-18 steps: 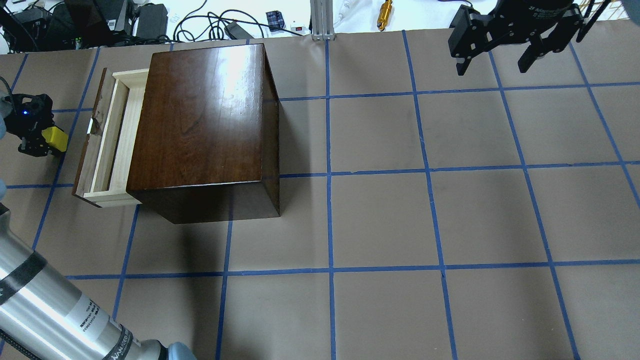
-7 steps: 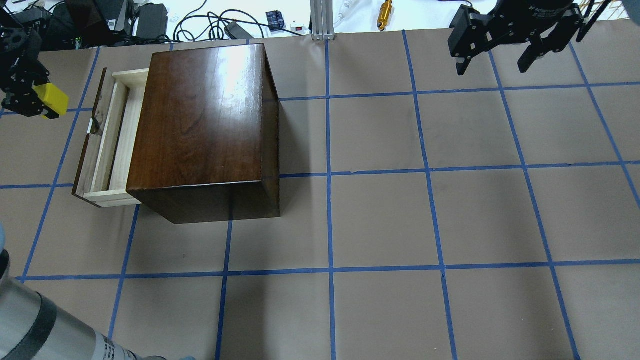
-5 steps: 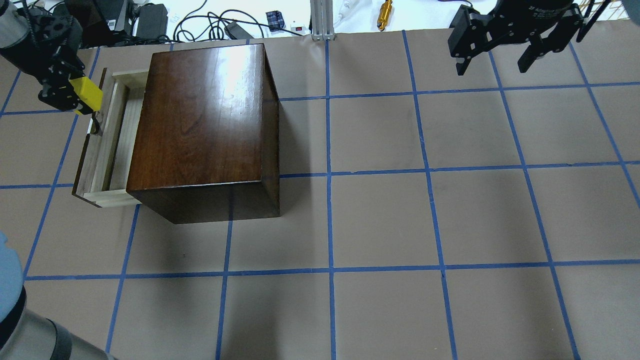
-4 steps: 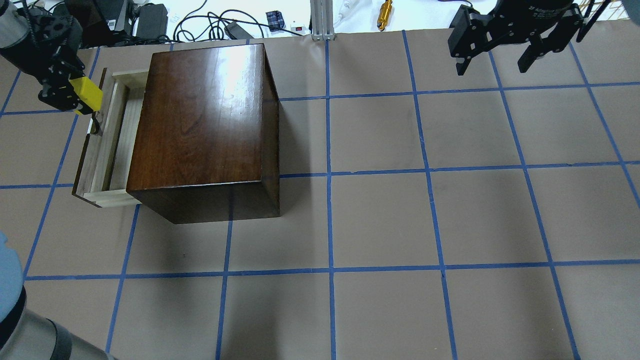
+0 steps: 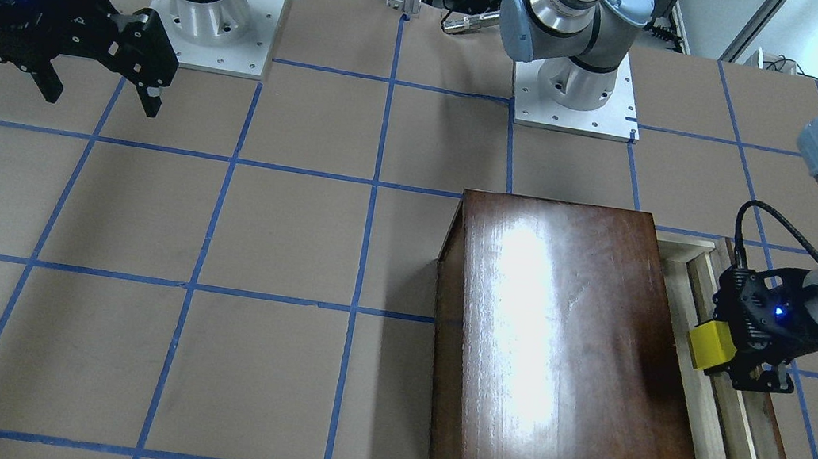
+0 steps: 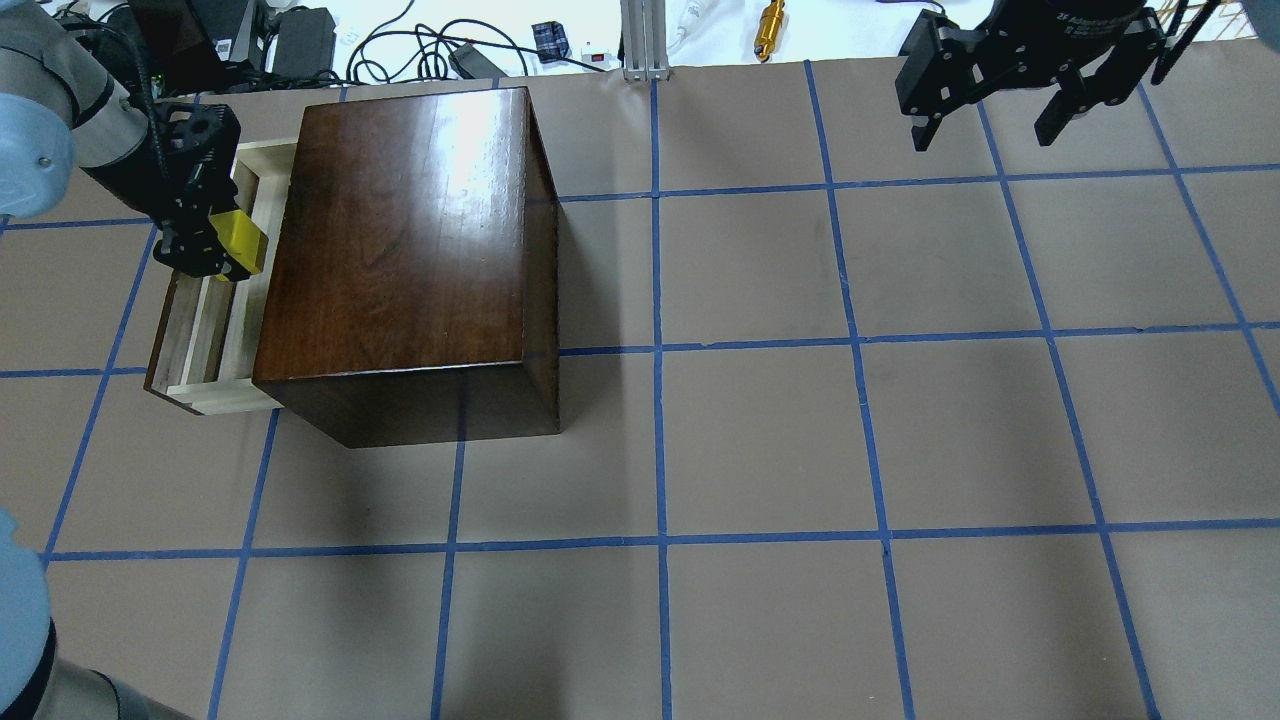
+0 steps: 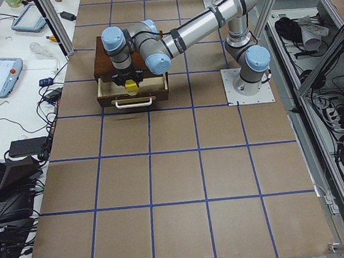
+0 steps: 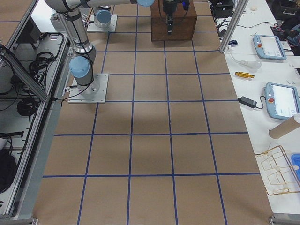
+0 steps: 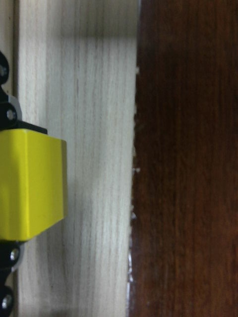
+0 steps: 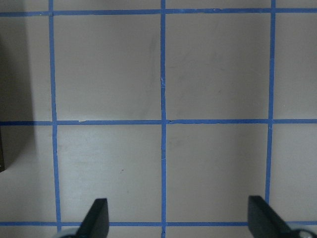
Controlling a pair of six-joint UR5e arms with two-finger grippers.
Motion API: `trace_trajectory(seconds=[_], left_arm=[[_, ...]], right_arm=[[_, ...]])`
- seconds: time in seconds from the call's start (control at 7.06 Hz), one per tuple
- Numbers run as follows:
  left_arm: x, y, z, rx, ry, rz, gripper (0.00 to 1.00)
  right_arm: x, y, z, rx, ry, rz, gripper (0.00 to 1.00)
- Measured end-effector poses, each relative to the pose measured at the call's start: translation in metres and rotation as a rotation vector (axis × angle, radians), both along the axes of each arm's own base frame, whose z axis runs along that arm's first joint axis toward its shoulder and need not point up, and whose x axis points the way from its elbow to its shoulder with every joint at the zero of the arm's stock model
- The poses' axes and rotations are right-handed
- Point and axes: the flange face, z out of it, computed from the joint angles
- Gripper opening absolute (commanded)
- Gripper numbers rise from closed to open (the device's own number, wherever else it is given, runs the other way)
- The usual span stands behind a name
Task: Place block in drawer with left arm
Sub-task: 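Lift the yellow cube and carry it over the open drawer, then lower the cube into the drawer and open the left gripper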
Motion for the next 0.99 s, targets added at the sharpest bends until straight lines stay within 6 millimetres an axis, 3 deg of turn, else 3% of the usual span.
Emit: trace_trajectory(seconds=[0.14,0.43,0.71,0.99], left_arm=[[-0.001,0.001,-0.003,0.004,0.004,-0.001,0.77],[-0.002,0.002,-0.008,0.013,0.006,0.004,0.89],[0.000,0.002,-0.009,0.017,0.001,0.009,0.91],[0.002,-0.001,0.009,-0.011,-0.011,0.038,0.91]], right_arm=[[0.000,0.000,0.000,0.000,0.001,0.000,1.00],[0.000,0.000,0.000,0.000,0.000,0.000,1.00],[0.000,0.000,0.000,-0.001,0.000,0.000,1.00],[0.000,0.000,0.001,-0.001,0.000,0.000,1.00]])
